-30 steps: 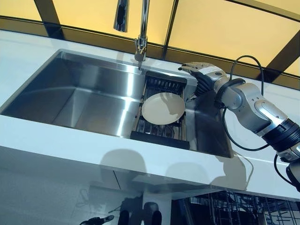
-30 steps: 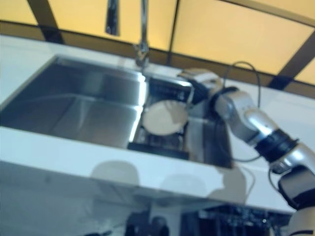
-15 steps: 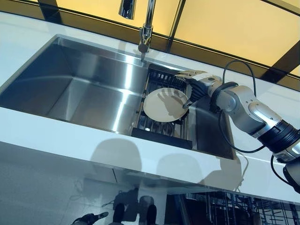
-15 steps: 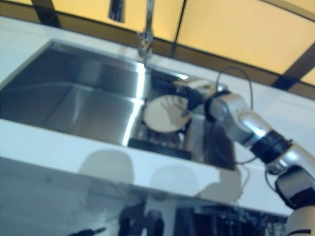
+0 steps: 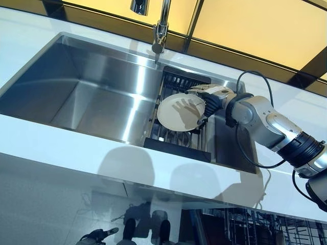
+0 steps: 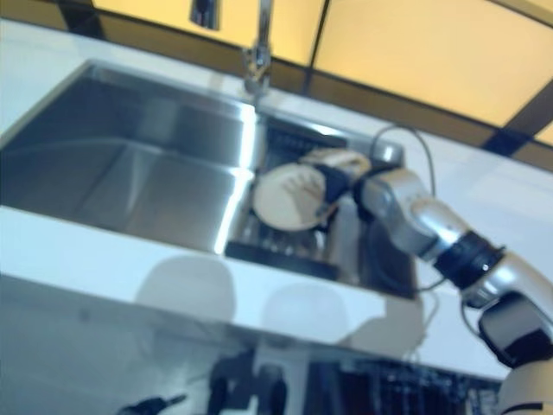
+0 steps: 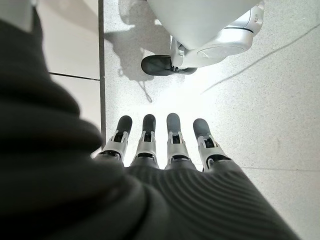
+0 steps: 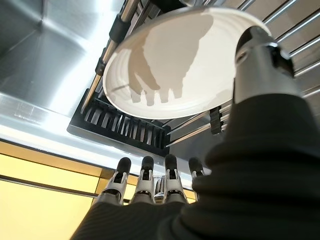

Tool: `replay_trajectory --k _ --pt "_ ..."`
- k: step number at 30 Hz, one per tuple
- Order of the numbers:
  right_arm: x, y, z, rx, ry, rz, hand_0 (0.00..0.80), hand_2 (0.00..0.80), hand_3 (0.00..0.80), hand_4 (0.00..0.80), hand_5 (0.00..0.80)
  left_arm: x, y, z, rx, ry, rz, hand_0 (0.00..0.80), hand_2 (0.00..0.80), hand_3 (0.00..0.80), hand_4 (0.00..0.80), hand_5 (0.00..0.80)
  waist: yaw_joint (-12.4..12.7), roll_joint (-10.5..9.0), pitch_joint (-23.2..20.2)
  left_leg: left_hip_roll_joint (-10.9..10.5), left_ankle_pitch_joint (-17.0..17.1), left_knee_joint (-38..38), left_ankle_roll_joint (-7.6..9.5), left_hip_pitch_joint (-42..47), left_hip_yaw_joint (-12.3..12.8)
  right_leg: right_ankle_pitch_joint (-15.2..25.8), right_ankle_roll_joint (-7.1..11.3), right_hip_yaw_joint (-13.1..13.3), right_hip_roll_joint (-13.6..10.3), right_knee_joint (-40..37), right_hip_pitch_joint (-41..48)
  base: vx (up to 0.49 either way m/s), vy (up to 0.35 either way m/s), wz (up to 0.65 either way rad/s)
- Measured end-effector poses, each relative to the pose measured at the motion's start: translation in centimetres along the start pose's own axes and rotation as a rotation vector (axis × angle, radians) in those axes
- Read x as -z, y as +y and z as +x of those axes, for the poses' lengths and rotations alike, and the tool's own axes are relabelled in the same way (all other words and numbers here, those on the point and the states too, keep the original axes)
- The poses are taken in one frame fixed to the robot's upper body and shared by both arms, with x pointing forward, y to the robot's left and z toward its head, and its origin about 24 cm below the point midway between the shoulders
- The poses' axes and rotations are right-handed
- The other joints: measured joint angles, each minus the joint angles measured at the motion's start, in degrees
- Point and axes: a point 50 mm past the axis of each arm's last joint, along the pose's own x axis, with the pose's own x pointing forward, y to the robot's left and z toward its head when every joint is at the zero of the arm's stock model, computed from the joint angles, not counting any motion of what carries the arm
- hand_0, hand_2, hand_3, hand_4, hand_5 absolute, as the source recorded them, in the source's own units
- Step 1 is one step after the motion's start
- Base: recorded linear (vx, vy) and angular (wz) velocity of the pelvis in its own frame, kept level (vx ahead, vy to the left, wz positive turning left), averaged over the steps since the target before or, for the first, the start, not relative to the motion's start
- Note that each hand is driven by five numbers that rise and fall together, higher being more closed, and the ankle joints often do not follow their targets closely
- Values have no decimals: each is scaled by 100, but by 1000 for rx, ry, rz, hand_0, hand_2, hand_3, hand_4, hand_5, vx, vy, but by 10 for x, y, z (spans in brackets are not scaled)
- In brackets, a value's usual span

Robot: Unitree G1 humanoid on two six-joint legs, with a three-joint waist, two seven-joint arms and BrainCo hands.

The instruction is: Take plates into dishwasher

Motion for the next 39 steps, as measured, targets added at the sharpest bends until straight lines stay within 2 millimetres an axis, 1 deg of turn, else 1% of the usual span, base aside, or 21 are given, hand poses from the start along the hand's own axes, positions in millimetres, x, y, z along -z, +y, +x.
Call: replay_trajectory --k 12,20,26,33,39 --pt "-5 1 -1 -38 -19 -24 0 0 0 0 0 -3 1 0 -1 -9 1 0 0 0 0 0 -3 -6 2 1 1 0 0 12 3 1 0 15 1 1 1 0 0 0" --pt "-16 -1 -3 -50 -72 -43 0 0 0 0 0 -5 2 0 -5 -13 4 0 0 0 0 0 -2 -22 8 1 1 0 -1 12 4 1 0 16 0 1 4 0 0 0" --pt "-25 -2 -6 -63 -101 -98 0 0 0 0 0 -4 4 0 -12 -6 -10 0 0 0 0 0 -4 -32 11 1 1 0 -1 12 4 1 0 16 0 1 9 0 0 0" --pt "-35 3 -10 -111 -132 -141 0 0 0 0 0 -3 4 1 -15 1 -11 0 0 0 0 0 -13 -43 9 1 1 0 -1 21 7 1 0 18 0 1 18 0 0 0" --pt "-34 11 -11 -176 -111 -176 0 0 0 0 0 -6 5 1 -17 -4 -11 0 0 0 0 0 -15 -93 16 2 1 -10 -2 101 26 1 0 36 0 1 63 0 0 0"
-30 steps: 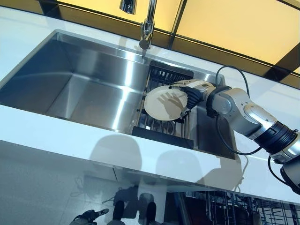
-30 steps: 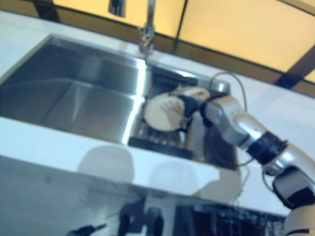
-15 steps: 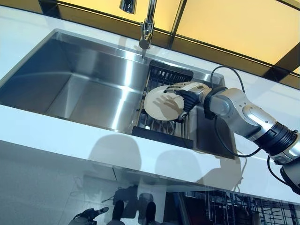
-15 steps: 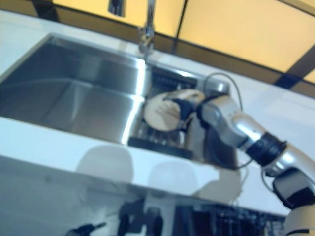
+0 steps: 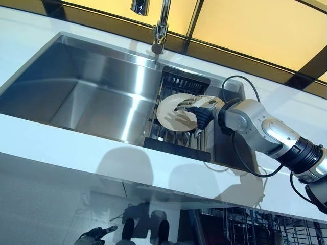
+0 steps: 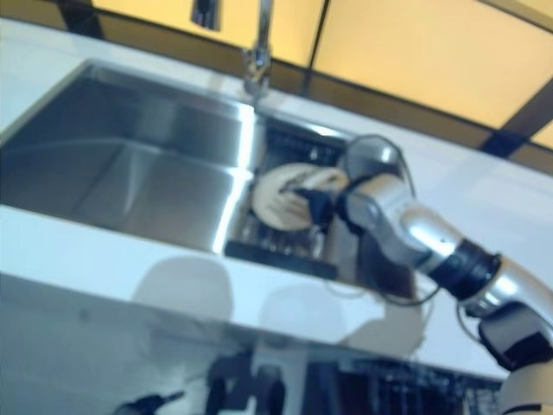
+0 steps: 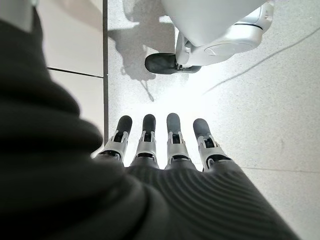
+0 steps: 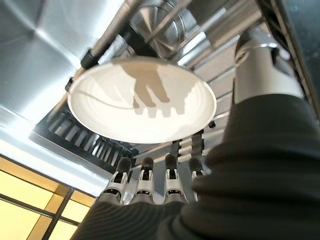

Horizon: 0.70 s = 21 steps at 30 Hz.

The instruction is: Take plates into dishwasher

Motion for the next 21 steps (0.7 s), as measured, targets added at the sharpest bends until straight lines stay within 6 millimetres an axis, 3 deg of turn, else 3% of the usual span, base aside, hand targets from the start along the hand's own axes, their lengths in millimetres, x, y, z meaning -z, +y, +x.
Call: replay_trajectory --k 10,21 --pt "-12 28 12 -111 31 -14 0 0 0 0 0 -2 1 0 -4 -7 0 0 0 0 0 0 -3 -31 -4 5 -3 -2 -2 -4 40 1 0 33 2 0 -9 -3 1 -1" --pt "-9 39 29 -148 127 -8 0 0 0 0 0 -6 1 0 -4 -17 1 0 0 0 0 0 11 -31 -5 6 -4 9 -4 -6 40 2 -1 30 3 0 10 0 0 0"
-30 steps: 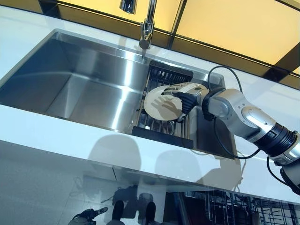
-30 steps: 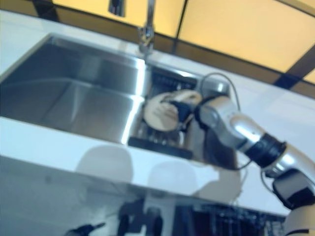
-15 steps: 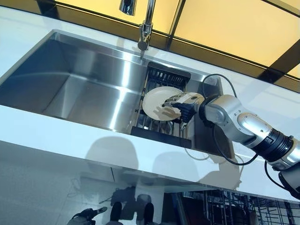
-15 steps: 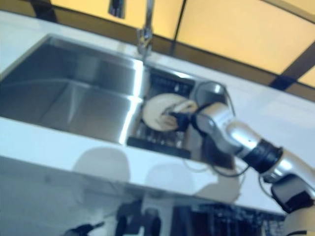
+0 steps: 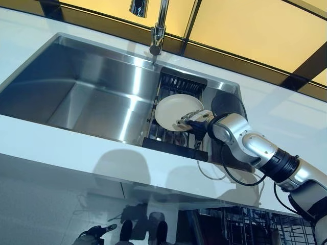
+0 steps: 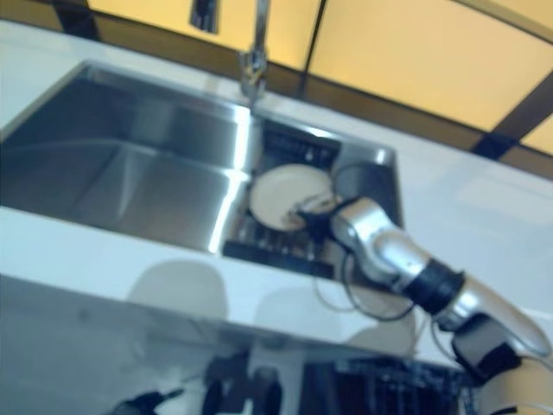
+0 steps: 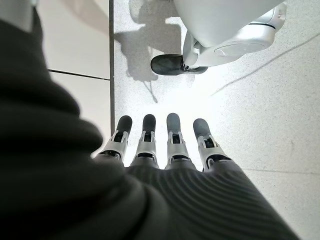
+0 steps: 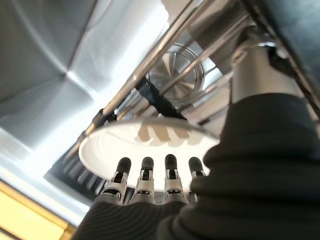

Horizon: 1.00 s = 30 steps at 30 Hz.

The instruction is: Take plates into dishwasher

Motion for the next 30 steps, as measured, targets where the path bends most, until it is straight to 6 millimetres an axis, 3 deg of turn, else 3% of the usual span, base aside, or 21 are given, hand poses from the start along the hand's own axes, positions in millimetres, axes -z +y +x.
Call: replay_trajectory --k 7,9,11,12,13,15,18,21,22,30 --pt "0 2 4 1 32 8 0 0 0 0 0 -1 0 0 1 3 0 0 0 0 0 0 18 20 7 -4 0 28 -1 -5 -6 1 -1 -4 -1 0 -3 0 0 0" --pt "2 4 6 -5 42 14 53 53 53 53 53 0 0 0 1 8 1 0 0 0 0 0 20 29 4 -4 -1 31 -3 -19 -8 1 -1 -4 -1 0 -1 0 0 0" --pt "4 4 7 12 58 23 301 301 301 301 301 0 0 0 1 10 1 0 0 0 0 0 19 50 6 -3 -6 47 -8 -47 -18 1 -2 -4 -1 0 -6 -2 7 2" --pt "4 3 8 26 62 24 336 336 336 336 336 1 -1 0 2 12 1 0 0 0 0 0 20 60 2 -5 -9 66 -11 -63 -32 0 -2 -5 -1 0 -7 -5 9 8" --pt "4 1 8 38 67 17 424 424 424 424 424 0 -1 0 3 10 0 0 0 0 0 0 19 71 1 -10 -11 93 -14 -89 -58 0 -1 -5 -2 0 -10 -6 10 11" --pt "3 0 10 53 74 22 433 433 433 433 433 -1 -3 0 7 9 0 0 0 0 0 0 41 90 -5 -11 -13 120 -17 -98 -80 0 -2 -4 -1 0 -14 -4 8 7" --pt "3 1 13 67 82 33 533 533 533 533 533 -2 -8 0 20 8 0 0 0 0 0 0 154 137 -11 -11 -18 148 -24 -105 -85 1 -3 -5 0 0 -13 0 0 0" --pt "-3 0 17 90 71 47 687 687 687 687 687 -1 -9 0 21 11 0 0 0 0 0 0 174 150 -20 -14 -28 178 -34 -165 -94 1 -3 -17 -1 0 -16 -6 7 4" --pt "-5 0 18 101 66 45 800 800 800 800 800 -1 -9 0 21 11 0 0 0 0 0 0 193 156 -22 -20 -32 210 -41 -205 -95 7 -12 -43 -7 1 -52 -9 11 8" --pt "1 5 24 107 105 55 800 800 800 800 800 2 -14 0 35 18 18 0 0 0 0 0 315 189 -38 -43 -24 255 -26 -287 -103 11 -16 -77 -30 1 -73 -2 5 3"
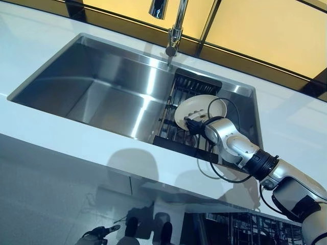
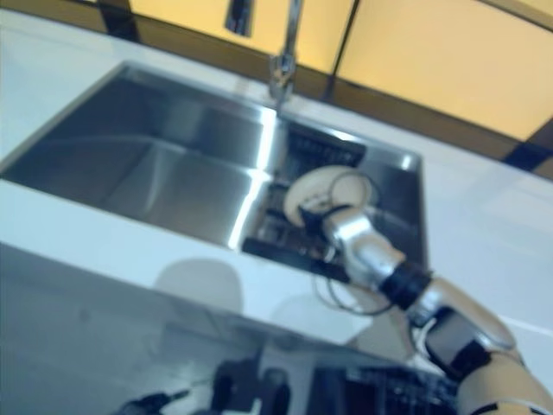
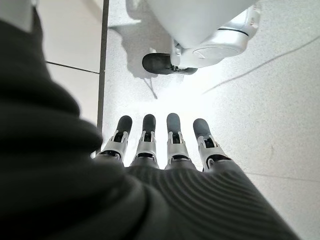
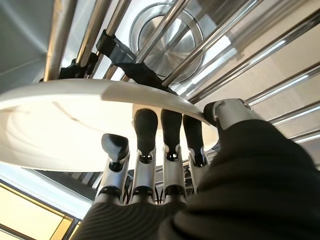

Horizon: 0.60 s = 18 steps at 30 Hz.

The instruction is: Take plates into dishwasher

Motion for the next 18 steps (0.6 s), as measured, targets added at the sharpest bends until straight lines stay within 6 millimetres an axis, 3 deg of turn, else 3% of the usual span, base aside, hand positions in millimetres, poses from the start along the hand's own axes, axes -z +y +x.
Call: replay_trajectory --k 8,18 --pt "3 -2 0 55 17 -12 800 800 800 800 800 1 -3 0 2 1 0 0 0 0 0 0 -1 53 -29 -1 -1 25 2 -11 -1 0 0 -41 2 0 -2 -1 1 1" --pt "29 -3 -7 88 94 7 800 800 800 800 800 2 -3 0 1 0 0 0 0 0 0 0 -17 20 -88 9 -1 34 2 17 15 6 -3 -22 11 4 -2 0 0 0"
